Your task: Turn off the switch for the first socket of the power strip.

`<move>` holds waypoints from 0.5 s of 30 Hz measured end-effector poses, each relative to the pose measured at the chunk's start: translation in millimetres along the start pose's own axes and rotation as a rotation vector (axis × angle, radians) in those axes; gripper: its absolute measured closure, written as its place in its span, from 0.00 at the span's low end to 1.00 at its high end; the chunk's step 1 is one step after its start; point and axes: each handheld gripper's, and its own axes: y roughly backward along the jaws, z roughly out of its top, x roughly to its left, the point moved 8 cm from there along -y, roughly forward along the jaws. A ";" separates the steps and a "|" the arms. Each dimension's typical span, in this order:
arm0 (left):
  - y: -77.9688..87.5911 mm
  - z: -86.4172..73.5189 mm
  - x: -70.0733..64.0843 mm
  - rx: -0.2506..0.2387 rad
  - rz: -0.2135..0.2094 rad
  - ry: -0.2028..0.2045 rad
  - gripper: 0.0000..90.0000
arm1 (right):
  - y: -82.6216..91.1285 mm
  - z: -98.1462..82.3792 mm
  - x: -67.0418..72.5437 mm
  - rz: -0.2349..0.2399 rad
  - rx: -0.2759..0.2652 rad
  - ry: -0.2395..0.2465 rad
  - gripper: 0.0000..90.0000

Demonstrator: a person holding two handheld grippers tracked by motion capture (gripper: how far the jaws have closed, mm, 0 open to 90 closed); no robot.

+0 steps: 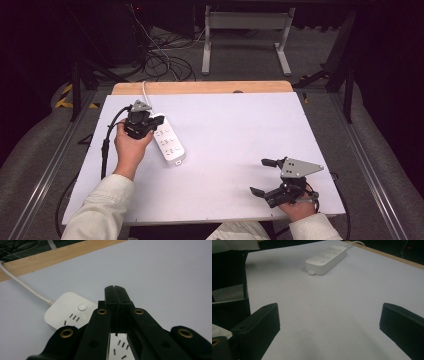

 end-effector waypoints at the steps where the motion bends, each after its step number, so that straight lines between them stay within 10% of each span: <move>1: -2.1 -0.6 2.8 0.000 0.008 0.000 1.00 | -0.1 -0.1 -0.1 0.000 0.000 -0.001 0.04; 15: -26.1 -9.2 18.6 0.013 0.070 -0.021 1.00 | 0.2 -0.8 0.1 0.007 -0.004 -0.004 0.04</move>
